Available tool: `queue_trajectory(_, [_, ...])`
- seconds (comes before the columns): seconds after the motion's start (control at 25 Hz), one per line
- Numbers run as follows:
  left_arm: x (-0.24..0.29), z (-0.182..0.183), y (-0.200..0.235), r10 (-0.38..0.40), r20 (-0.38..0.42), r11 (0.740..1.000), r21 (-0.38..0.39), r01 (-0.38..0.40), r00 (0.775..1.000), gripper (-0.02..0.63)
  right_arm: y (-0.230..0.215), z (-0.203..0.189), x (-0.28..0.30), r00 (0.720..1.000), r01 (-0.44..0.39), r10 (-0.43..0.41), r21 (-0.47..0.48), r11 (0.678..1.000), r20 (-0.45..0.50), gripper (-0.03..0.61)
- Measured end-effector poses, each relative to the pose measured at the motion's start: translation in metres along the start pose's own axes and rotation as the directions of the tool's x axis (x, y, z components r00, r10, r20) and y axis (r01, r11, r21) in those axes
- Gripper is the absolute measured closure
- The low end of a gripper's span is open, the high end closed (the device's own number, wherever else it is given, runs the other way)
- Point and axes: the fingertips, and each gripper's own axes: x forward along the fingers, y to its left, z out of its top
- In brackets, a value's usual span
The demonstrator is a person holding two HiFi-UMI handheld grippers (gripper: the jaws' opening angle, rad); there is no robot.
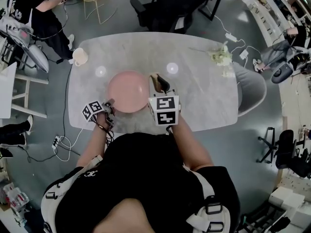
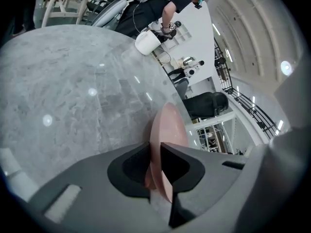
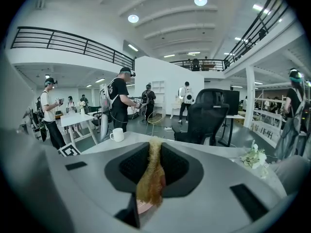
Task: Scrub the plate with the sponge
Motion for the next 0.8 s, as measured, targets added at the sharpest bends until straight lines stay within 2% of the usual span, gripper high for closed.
queue_trajectory(0.16, [0.010,-0.010,0.025,0.112,-0.048,0.994,0.010,-0.111,0.993,0.568,-0.002,0.001,0.000,1.000,-0.002,0.002,-0.002,1.000,0.001,0.513])
queue_trajectory(0.36, [0.010,-0.008,0.028,0.199,-0.032,0.976,0.098,-0.195,0.979,0.566,0.000,0.005,0.001,1.000,-0.010,0.011,-0.028,1.000,0.009,0.513])
queue_trajectory(0.56, [-0.014,0.013,0.026,0.279,0.112,0.942,0.163,-0.295,0.954,0.566,0.006,0.015,-0.001,0.999,-0.024,0.026,-0.043,0.999,0.043,0.513])
queue_trajectory(0.68, [-0.042,0.042,0.015,0.296,0.255,0.916,0.199,-0.349,0.921,0.563,0.008,0.024,-0.003,0.996,-0.029,0.032,-0.039,0.999,0.080,0.513])
queue_trajectory(0.8, [-0.072,0.072,-0.013,0.274,0.369,0.879,0.279,-0.387,0.888,0.563,0.008,0.030,-0.005,0.994,-0.030,0.032,-0.018,0.999,0.101,0.513])
